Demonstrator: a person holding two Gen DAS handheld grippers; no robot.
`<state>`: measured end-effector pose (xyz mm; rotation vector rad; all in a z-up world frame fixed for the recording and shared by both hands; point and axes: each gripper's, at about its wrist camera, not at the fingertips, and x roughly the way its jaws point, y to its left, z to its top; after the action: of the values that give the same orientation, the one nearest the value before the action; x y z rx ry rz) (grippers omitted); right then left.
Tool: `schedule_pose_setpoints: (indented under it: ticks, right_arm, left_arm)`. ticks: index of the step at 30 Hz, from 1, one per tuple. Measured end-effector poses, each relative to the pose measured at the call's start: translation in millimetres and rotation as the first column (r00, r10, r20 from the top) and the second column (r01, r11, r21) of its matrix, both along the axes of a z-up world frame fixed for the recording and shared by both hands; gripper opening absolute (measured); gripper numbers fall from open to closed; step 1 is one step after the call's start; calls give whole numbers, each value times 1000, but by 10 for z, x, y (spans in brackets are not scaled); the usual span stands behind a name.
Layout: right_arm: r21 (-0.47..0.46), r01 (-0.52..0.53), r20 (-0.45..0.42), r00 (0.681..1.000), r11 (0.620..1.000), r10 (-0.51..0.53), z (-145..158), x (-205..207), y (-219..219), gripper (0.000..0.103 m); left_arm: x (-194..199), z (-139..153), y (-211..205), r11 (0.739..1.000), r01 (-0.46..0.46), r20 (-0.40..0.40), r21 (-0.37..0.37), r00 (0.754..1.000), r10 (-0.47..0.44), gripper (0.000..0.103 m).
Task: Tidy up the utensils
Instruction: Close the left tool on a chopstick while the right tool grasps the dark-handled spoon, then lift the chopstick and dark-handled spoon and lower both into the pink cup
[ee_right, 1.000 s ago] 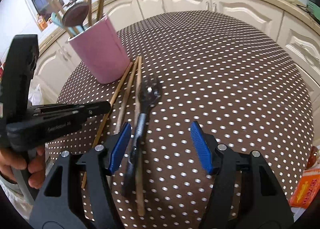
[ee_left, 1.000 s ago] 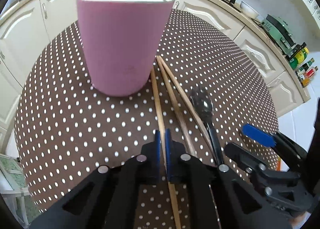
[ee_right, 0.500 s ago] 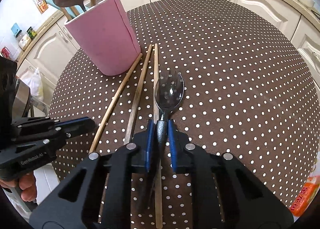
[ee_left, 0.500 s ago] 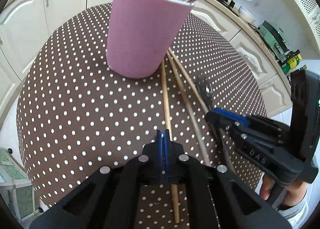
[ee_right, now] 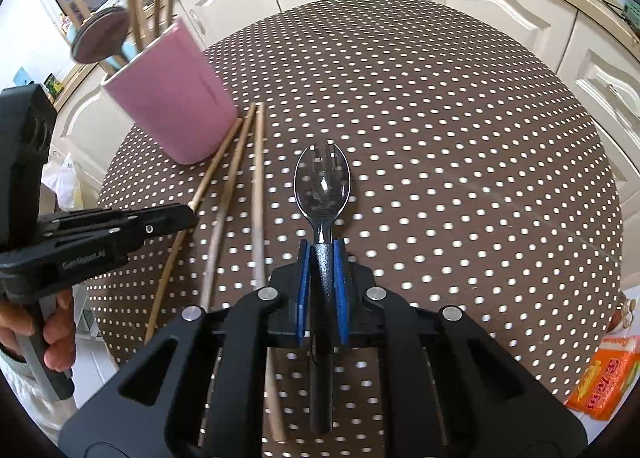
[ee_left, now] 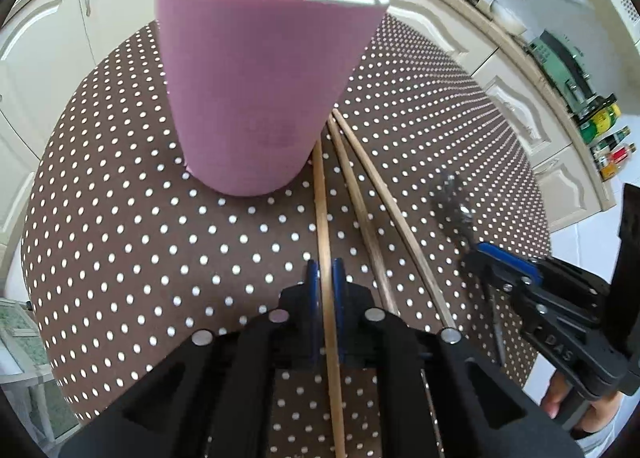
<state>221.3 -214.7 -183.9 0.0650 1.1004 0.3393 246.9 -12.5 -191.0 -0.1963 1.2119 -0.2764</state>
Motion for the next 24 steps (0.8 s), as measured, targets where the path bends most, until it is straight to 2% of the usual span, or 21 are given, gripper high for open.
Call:
schedule_pose_setpoints:
  ticks: [5, 10, 14, 16, 21, 24]
  right_arm:
    - [-50, -30, -45, 999, 998, 28, -47, 101, -11, 12]
    - [-87, -72, -103, 993, 994, 63, -78, 239, 90, 12]
    - [-134, -94, -117, 990, 987, 79, -80, 323, 174, 12]
    - [-143, -84, -97, 993, 986, 70, -65, 296, 259, 12]
    - [-51, -17, -25, 1000, 999, 15, -19, 205, 264, 12]
    - [22, 7, 38, 999, 1000, -8, 97, 92, 195, 12]
  left_arm:
    - [160, -15, -73, 1000, 8, -23, 27, 1000, -8, 8]
    - [184, -21, -149, 998, 24, -1, 55, 1000, -24, 6]
    - [63, -48, -54, 1000, 4, 27, 18, 1000, -5, 5]
    - [-13, -32, -32, 1000, 4, 40, 2, 999, -4, 5]
    - [-297, 129, -1, 998, 51, 132, -39, 990, -46, 5]
    - [-462, 271, -6, 993, 96, 205, -67, 976, -80, 5]
